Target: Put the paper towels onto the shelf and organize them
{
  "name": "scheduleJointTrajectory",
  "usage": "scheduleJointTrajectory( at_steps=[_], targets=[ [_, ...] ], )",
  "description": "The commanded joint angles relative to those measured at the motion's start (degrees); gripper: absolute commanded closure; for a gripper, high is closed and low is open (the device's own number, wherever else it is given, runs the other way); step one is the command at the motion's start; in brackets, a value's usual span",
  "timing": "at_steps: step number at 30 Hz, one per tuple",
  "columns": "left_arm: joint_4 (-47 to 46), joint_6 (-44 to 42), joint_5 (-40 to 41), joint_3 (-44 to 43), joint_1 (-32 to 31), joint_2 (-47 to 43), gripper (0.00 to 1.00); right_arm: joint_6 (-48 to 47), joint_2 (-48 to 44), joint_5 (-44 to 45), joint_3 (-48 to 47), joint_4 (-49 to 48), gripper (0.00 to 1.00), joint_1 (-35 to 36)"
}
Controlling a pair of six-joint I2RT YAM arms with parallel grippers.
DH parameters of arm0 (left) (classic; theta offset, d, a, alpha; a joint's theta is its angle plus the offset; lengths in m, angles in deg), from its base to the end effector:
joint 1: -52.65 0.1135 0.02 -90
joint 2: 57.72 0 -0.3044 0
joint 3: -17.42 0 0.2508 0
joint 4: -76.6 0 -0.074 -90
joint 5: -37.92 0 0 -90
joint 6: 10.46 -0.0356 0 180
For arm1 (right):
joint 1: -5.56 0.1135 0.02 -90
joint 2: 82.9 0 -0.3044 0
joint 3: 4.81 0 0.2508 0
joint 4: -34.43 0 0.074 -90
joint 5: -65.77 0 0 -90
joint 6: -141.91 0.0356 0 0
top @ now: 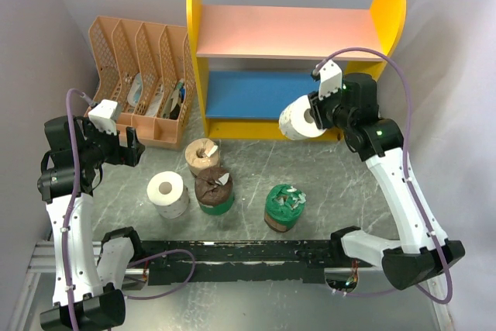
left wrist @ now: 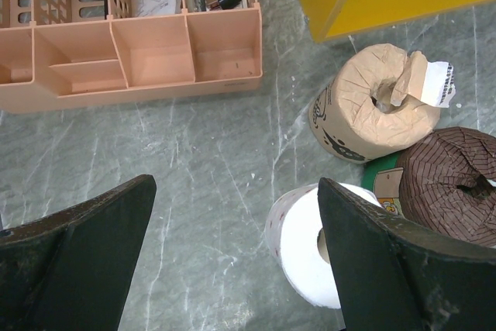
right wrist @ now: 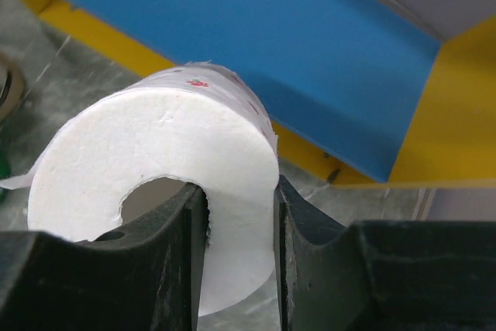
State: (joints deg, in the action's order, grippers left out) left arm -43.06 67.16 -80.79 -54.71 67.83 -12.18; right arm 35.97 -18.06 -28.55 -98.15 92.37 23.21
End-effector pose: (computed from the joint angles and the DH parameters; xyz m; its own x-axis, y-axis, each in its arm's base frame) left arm 0.1189 0.0145 0.3846 -0.4903 0.0618 -0.8694 0.2672 0.9601 -0.0824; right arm 0.1958 0.0651 0.4549 -0.3502 -0.3988 -0.8476 -0.4795 0.8536 -0.2036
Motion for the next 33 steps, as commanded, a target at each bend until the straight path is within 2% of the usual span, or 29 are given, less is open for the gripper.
scheduleJointTrajectory(
  at_steps=[1,8,14,16,19,24,29,33],
  targets=[
    [-1.7,0.6,0.5,0.5,0.6,-0.6,0.02,14.4,0.9,10.4,0.7,-9.6,1.00,-0.6],
    [-1.7,0.6,0.8,0.5,0.6,-0.6,0.02,35.7,2.8,22.6,-2.5,-3.3,1.00,-0.8],
    [-1.8,0.6,0.6,0.6,0.6,-0.2,0.02,49.1,5.4,16.4,-4.9,3.2,1.00,-5.7],
    [-1.7,0.6,0.6,0.6,0.6,-0.3,0.02,51.2,6.9,11.7,-4.8,3.7,1.00,-8.7],
    [-1.8,0.7,0.8,0.5,0.6,-0.6,0.02,53.2,7.7,11.5,-5.3,4.3,1.00,-10.6],
    [-1.8,0.6,0.6,0.6,0.6,-0.5,0.02,53.9,8.8,20.4,-5.6,5.3,1.00,-11.9],
    [-1.7,0.5,0.2,0.5,0.6,-0.1,0.02,55.9,10.6,24.0,-5.0,5.6,1.00,-12.5],
    [-1.7,0.5,0.4,0.5,0.6,-0.6,0.02,55.8,12.9,35.0,-6.5,6.4,1.00,-12.7]
  ],
)
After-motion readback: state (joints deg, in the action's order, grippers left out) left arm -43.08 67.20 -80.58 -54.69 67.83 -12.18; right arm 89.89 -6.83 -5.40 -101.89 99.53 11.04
